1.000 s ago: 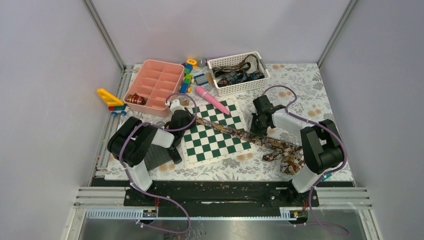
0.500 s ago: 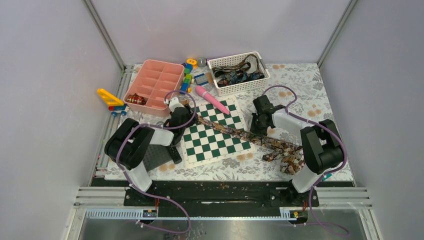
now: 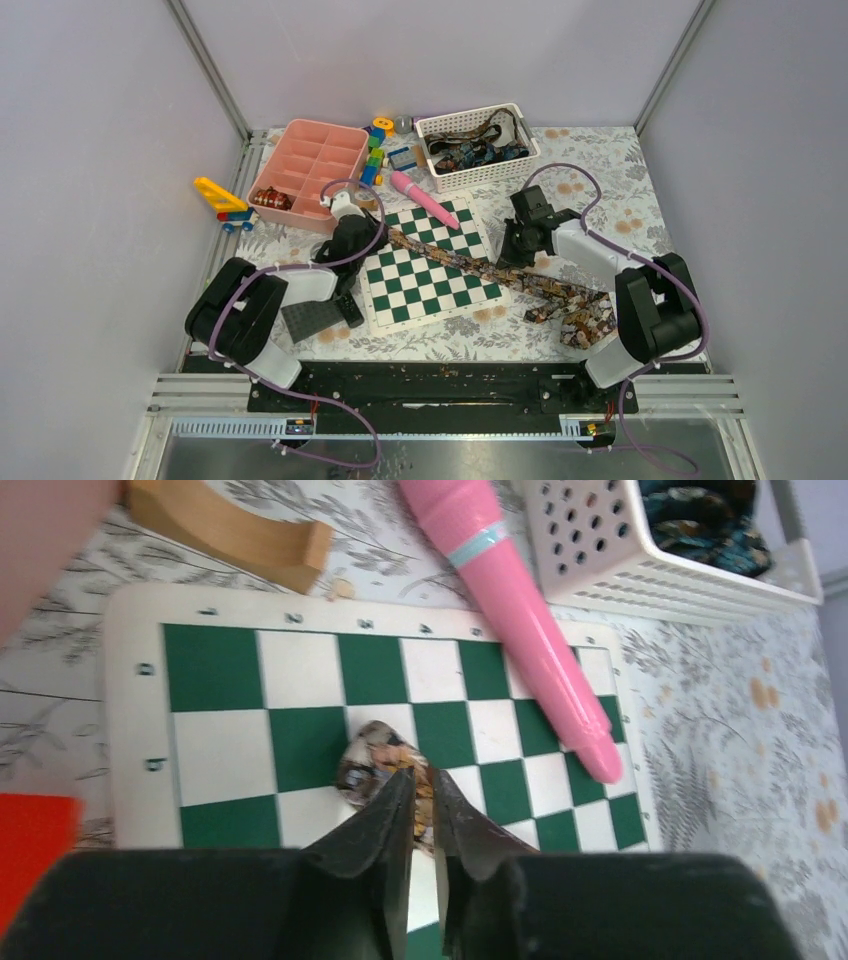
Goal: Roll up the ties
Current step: Flatten out the tie at the center of the board.
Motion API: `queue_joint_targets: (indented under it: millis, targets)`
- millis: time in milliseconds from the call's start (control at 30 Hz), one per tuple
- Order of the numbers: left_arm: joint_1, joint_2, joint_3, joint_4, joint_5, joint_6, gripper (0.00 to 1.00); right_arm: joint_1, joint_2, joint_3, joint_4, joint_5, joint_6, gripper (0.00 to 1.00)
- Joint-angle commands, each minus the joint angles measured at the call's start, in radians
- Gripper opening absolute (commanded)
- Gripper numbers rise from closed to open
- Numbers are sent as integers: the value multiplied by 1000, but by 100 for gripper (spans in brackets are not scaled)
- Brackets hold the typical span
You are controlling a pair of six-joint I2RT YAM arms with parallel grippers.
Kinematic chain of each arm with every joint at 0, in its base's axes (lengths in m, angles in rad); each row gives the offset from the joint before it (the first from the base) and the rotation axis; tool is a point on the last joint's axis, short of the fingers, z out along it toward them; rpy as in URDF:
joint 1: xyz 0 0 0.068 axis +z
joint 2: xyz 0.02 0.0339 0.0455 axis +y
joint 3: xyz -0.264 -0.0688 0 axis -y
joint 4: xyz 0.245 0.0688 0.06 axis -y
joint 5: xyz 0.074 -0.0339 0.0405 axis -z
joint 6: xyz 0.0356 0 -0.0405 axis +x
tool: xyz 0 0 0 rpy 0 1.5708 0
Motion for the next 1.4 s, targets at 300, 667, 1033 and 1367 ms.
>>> queue_joint_targets:
  millis: [300,667,1033,1367]
  targets:
    - [-25,139,57,177,132,0,0,10,10,48,41,-97,-9,8]
    - [-4,208,100,130,129,-19,0,10,49,49,1,-29,4,7]
    - [2,253,101,137,140,-27,0,10,164,109,-113,111,6,4]
    - [4,236,102,157,150,-9,5,10,60,115,-180,175,6,6]
